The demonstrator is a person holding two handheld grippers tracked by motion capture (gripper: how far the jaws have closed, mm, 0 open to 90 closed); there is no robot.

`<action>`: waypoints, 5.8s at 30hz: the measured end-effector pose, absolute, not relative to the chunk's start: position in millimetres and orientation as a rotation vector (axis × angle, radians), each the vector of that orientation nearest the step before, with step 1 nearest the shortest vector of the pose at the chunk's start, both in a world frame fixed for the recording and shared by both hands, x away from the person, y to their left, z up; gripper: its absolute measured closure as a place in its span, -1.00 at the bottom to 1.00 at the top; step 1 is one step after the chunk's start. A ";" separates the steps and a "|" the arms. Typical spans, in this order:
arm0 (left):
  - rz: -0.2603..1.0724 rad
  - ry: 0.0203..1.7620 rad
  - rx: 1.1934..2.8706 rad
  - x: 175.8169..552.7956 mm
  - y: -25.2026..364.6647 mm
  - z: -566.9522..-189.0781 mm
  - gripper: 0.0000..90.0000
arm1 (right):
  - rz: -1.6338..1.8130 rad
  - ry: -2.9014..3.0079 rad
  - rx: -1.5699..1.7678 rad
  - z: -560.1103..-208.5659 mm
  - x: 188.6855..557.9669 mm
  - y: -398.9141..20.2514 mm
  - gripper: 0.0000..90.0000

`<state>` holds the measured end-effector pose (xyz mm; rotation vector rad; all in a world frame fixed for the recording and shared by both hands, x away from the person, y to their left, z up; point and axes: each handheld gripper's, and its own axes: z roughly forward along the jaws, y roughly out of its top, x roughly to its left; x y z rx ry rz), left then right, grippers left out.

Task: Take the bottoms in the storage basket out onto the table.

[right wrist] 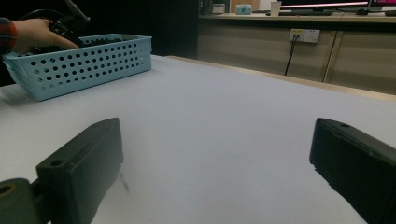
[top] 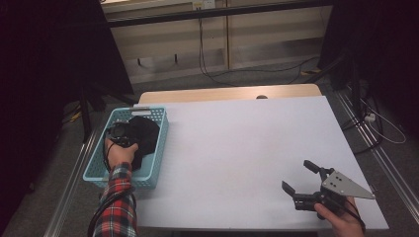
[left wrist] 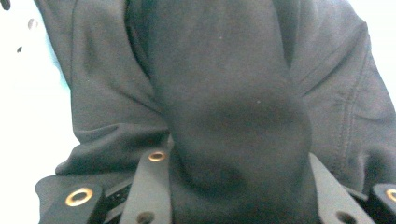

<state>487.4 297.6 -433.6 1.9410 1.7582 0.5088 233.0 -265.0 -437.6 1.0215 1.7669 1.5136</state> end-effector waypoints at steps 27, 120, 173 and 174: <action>0.500 1.480 1.646 478.6 307.2 -301.8 0.54 | 1.517 1.760 1.032 -438.1 233.8 -265.4 -0.95; 0.263 0.795 1.949 403.2 88.0 -386.0 -0.49 | 1.444 1.836 0.943 -435.4 245.0 -254.8 -0.95; 0.304 0.903 1.951 392.9 127.9 -388.6 -0.72 | 1.414 2.177 0.959 -449.3 331.1 -159.6 -0.71; 0.302 0.904 1.950 392.9 127.9 -388.6 -0.72 | 1.417 2.179 0.960 -450.0 332.2 -158.8 -0.69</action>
